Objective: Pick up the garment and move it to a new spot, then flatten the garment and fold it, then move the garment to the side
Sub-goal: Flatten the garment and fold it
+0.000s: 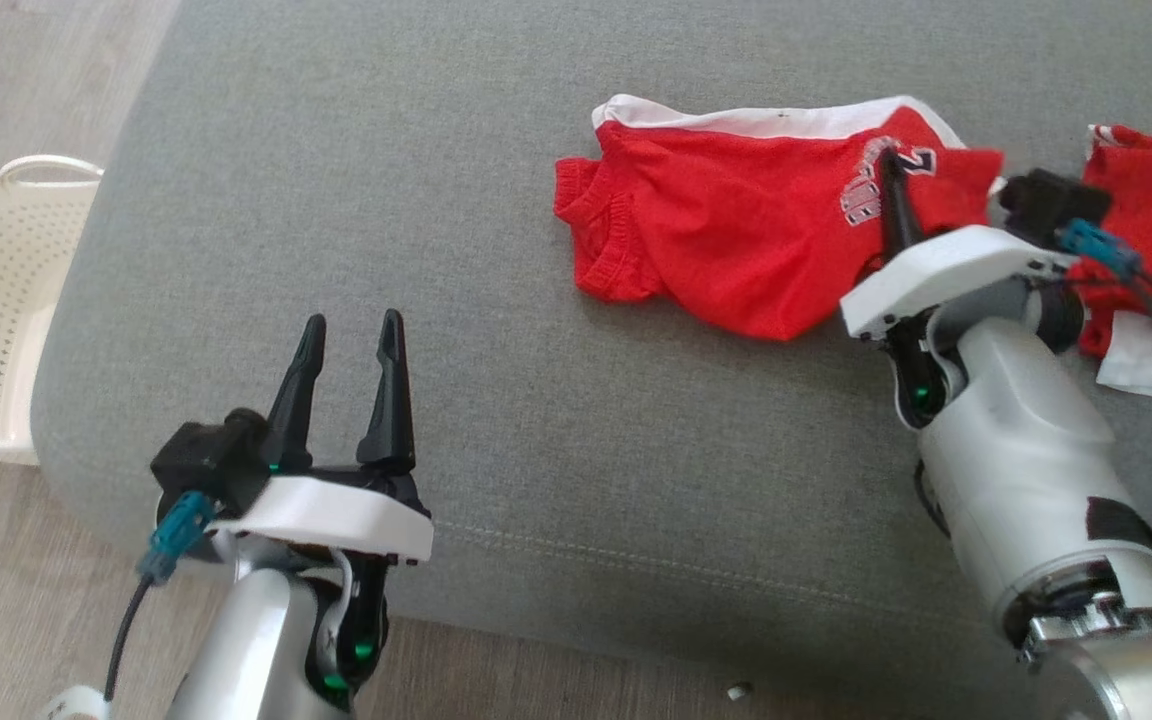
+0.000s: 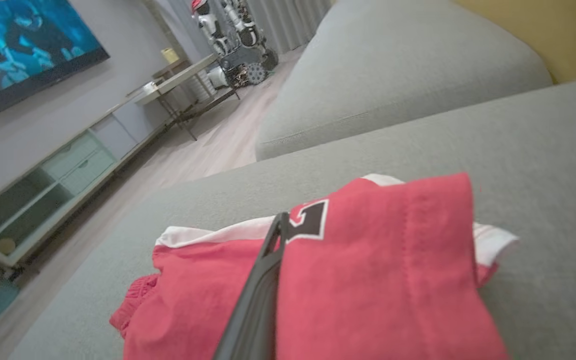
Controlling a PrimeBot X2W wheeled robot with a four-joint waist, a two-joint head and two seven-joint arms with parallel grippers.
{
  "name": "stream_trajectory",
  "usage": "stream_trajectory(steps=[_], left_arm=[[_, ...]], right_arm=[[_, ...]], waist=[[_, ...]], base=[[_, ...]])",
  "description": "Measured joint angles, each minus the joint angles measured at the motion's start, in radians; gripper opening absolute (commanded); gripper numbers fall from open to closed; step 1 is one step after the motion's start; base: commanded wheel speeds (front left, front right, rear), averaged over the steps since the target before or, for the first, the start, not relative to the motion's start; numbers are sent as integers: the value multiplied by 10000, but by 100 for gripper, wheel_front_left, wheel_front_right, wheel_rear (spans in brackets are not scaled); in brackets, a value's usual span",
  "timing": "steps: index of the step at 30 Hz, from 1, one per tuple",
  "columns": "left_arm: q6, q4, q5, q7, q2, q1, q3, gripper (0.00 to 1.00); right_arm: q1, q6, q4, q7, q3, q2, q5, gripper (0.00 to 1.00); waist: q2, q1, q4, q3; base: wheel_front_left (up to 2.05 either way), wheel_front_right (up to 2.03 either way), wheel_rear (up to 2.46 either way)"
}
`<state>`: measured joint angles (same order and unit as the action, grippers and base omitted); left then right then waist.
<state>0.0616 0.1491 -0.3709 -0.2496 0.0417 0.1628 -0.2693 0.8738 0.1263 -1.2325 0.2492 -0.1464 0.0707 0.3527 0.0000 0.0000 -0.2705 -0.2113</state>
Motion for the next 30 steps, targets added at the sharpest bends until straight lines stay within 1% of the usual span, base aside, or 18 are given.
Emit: stream_trajectory(steps=[4,8,16,20,23,30], left_arm=[[2,-2,-15,0,0,-5,0,100],[2,-6,-17,0,0,-12,-2,100],[4,-15,-123,0,0,-15,-23,100],[4,-21,-192,0,0,-14,-35,100],[4,-23,-192,0,0,-12,-48,100],[13,-25,-293,0,0,-10,-102,100]], right_arm=[[-41,0,330,2,-407,2,-1095,0],[-123,0,594,-104,-1032,6,-1862,0],[-489,0,1950,-1166,-2966,6,-2550,0],[-724,0,2320,-1789,-3699,6,-2794,0],[-759,0,2364,-1990,-3891,6,-3083,0],[-757,0,2418,-2046,-3877,10,-3524,0]], waist=[[0,0,-71,-14],[0,0,-138,-49],[0,0,-249,-168],[0,0,-313,-233],[0,0,-373,-287],[0,0,-529,-422]], base=[[0,0,0],[0,0,0],[0,0,0],[0,0,0],[0,0,0],[0,0,0]])
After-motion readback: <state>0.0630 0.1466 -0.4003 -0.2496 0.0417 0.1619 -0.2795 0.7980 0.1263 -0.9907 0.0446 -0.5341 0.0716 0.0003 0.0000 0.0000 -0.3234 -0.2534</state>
